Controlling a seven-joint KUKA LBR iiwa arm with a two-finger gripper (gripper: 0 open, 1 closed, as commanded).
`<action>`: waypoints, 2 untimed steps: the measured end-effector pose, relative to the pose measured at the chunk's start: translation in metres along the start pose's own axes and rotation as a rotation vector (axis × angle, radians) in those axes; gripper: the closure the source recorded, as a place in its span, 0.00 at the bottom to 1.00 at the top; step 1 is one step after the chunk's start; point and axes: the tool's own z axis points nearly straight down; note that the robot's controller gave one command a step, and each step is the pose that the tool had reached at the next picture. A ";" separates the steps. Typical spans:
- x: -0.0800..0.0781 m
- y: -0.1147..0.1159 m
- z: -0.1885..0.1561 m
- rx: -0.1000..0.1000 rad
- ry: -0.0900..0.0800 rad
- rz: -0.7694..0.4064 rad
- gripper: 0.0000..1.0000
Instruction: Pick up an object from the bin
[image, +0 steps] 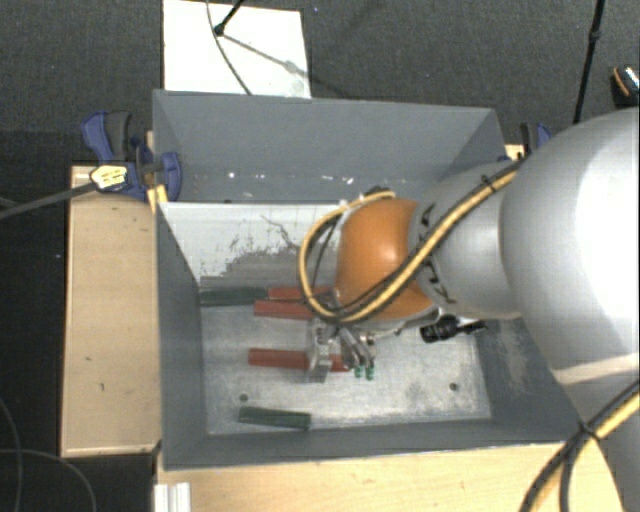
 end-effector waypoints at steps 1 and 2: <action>-0.001 0.000 -0.055 -0.003 -0.010 0.003 1.00; -0.002 0.001 -0.074 -0.002 -0.009 0.004 1.00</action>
Offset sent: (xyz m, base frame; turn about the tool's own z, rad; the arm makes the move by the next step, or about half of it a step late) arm 0.0000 0.0000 0.0513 0.0000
